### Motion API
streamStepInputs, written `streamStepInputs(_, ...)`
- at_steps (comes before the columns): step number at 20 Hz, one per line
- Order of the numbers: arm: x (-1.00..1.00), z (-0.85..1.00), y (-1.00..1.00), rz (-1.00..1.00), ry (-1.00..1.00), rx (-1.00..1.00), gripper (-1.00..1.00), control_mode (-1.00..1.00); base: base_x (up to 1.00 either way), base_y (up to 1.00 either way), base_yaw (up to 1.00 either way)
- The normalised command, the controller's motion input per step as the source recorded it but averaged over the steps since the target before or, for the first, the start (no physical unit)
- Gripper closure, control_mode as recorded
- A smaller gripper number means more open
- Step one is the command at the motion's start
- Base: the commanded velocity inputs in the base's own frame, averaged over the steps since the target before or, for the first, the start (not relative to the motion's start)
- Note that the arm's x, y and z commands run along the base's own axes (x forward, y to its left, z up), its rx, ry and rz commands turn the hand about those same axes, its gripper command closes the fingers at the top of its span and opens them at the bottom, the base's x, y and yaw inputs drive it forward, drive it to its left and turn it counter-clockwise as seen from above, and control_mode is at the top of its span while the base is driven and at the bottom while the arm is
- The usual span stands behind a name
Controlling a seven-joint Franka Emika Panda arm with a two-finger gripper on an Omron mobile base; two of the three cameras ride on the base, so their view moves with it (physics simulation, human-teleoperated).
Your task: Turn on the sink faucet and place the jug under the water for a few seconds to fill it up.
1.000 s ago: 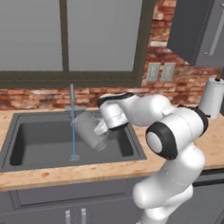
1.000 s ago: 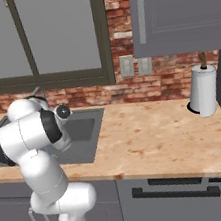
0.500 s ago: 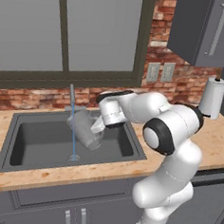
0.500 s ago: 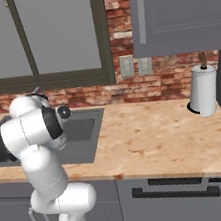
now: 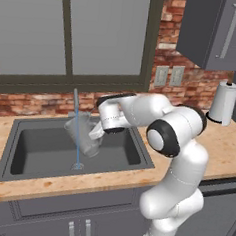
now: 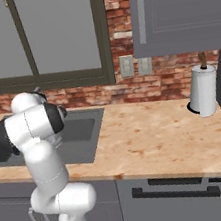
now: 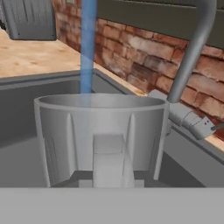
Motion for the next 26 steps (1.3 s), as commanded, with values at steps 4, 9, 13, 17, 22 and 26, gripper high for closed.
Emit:
streamStepInputs(4,0.01,0.0,0.23,0.0,0.0,0.01,1.0,-1.0,0.0,0.0,0.0)
streamStepInputs(9,-0.23,0.01,0.02,0.0,-0.09,0.0,1.0,-1.0,0.0,0.0,0.0)
streamStepInputs(13,-0.16,0.0,0.0,0.0,-0.08,0.0,1.0,-1.0,0.0,0.0,0.0)
streamStepInputs(17,-0.24,0.0,0.0,0.0,-0.1,0.0,1.0,-1.0,0.0,0.0,0.0)
streamStepInputs(22,-0.12,0.0,0.0,0.0,-0.05,0.01,1.0,-1.0,0.0,0.0,0.0)
streamStepInputs(26,0.0,0.0,0.0,0.0,0.0,0.01,1.0,-1.0,0.0,0.0,0.0)
